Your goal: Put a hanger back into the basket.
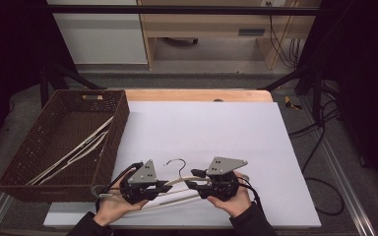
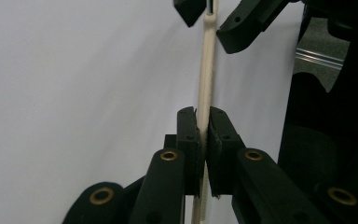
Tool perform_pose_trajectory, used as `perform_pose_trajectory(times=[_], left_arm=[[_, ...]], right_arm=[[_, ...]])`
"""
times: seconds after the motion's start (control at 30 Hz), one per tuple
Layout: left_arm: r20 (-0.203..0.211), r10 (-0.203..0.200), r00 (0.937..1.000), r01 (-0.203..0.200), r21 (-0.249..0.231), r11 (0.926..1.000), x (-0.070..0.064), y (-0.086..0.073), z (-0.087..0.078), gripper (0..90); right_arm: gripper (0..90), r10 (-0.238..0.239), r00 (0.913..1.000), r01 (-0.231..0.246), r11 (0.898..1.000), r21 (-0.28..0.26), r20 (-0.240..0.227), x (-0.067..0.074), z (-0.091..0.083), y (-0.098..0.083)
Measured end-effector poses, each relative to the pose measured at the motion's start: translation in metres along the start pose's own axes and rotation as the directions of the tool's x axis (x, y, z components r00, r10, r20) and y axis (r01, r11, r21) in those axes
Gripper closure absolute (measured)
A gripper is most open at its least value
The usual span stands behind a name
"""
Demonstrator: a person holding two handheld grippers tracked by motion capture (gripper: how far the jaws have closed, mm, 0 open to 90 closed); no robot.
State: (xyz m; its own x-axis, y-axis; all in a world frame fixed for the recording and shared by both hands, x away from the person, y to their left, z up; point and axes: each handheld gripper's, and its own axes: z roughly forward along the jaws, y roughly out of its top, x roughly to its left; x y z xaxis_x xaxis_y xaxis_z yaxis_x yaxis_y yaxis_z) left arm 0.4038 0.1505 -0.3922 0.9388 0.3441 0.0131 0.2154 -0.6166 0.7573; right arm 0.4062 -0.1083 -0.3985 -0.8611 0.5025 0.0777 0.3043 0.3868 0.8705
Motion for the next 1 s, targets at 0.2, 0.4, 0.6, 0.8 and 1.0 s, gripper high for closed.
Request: perform_pose_trajectory(times=[0.2, 0.4, 0.6, 0.8, 1.0], left_arm=[[-0.022, -0.064, 0.9977, 0.063, -0.038, 0.9973, 0.005, -0.002, -0.003, 86.5], [-0.086, -0.133, 0.9873, 0.126, -0.082, 0.9886, 0.015, -0.005, -0.016, 86.5], [-0.128, -0.161, 0.9787, 0.145, -0.123, 0.9818, 0.018, -0.004, -0.030, 86.5], [-0.171, -0.184, 0.9680, 0.157, -0.159, 0.9747, 0.017, -0.001, -0.047, 86.5], [-0.177, -0.171, 0.9692, 0.129, -0.226, 0.9657, 0.013, 0.013, -0.075, 86.5]], right_arm=[[43.6, 0.019, 0.9990, -0.017, 0.998, -0.054, 0.041, -0.006, -0.008, -0.001], [28.5, 0.069, 0.9889, -0.055, 0.992, -0.112, 0.131, -0.020, -0.030, -0.004], [14.8, 0.117, 0.9666, -0.087, 0.987, -0.137, 0.228, -0.042, -0.053, -0.013], [7.2, 0.167, 0.9378, -0.120, 0.979, -0.167, 0.304, -0.059, -0.075, -0.023], [6.9, 0.223, 0.9178, -0.147, 0.960, -0.240, 0.329, -0.067, -0.098, -0.029]])
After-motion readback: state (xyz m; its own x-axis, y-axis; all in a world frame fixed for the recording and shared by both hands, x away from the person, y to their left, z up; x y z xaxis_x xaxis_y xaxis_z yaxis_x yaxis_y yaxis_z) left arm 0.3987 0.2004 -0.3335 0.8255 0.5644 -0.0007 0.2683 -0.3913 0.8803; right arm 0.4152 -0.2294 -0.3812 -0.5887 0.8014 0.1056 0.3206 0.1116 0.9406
